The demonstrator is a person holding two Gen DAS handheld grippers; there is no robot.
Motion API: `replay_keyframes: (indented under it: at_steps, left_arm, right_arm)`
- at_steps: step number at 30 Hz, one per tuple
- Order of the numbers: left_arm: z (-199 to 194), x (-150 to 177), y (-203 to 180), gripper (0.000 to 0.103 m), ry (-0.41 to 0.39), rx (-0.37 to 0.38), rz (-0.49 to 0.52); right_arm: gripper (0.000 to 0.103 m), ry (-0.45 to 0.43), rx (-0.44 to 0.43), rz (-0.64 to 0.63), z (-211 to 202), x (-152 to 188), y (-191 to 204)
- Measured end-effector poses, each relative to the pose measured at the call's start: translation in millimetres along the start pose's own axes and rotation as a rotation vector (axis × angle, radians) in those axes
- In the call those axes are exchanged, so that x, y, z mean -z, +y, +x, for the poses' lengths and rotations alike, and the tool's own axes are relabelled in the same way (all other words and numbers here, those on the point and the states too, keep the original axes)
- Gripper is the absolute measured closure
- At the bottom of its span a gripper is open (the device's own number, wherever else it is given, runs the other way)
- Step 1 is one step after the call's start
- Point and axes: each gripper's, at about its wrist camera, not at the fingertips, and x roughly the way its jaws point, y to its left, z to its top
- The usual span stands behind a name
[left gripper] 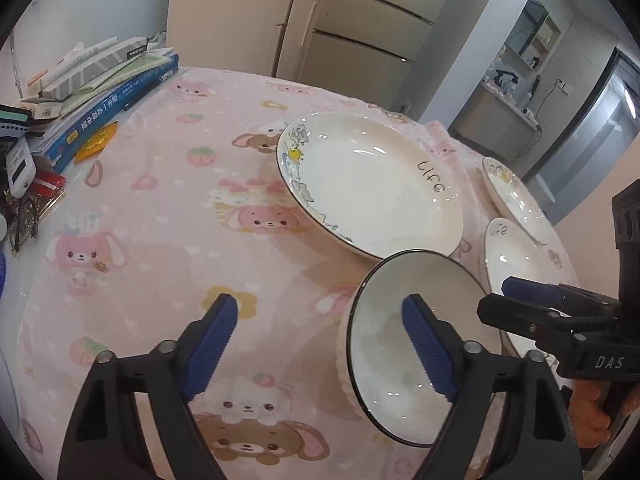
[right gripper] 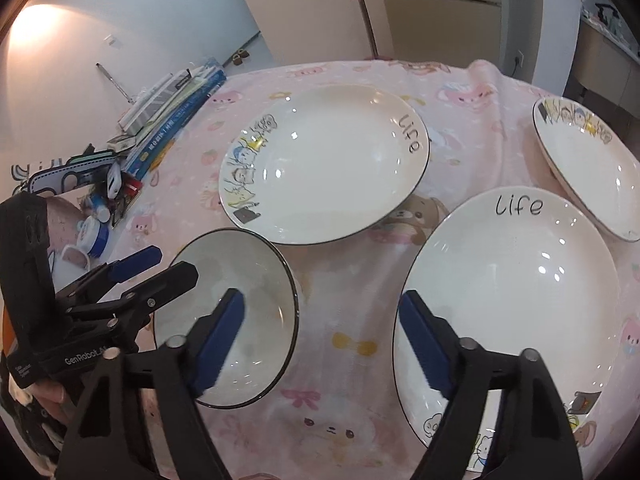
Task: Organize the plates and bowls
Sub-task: 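Close the left tool on the white bowl rim while the right tool grips it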
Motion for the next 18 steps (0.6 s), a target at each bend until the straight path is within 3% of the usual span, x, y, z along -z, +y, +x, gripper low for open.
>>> replay_keyframes:
  at_steps: [6, 12, 18]
  left_arm:
    - [2, 1, 0, 0.025, 0.004, 0.0, 0.003]
    - [6, 3, -3, 0.037, 0.028, -0.007, 0.016]
    - [17, 8, -5, 0.045, 0.074, 0.001, 0.018]
  right_arm:
    - [0.056, 0.074, -0.078, 0.001, 13, 5, 3]
    - [0.069, 0.102, -0.095, 0.0, 26, 10, 9]
    - [0.07, 0.136, -0.119, 0.015, 38, 12, 8]
